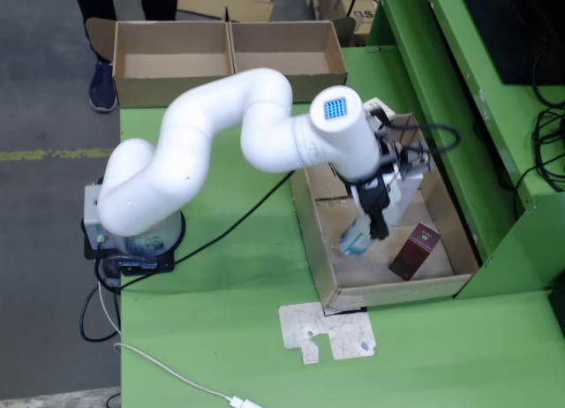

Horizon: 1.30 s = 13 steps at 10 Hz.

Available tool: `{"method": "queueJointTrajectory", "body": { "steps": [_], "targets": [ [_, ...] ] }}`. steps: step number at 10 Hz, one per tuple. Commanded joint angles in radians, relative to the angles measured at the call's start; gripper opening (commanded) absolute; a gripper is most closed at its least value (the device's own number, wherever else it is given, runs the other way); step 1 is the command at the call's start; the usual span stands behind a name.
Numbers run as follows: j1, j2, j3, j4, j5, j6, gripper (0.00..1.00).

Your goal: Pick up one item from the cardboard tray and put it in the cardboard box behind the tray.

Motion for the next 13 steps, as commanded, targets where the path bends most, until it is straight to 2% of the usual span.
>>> {"method": "queueJointTrajectory", "body": {
  "steps": [1, 5, 8, 13],
  "targets": [
    [-0.019, -0.065, 0.325, -0.007, 0.006, 0.008, 0.00],
    [-0.046, -0.097, 0.325, 0.194, -0.013, 0.030, 0.00],
    [-0.022, -0.140, 0.325, 0.401, -0.142, 0.058, 0.00],
    [-0.022, -0.140, 0.325, 0.401, -0.142, 0.058, 0.00]
  ]
}}
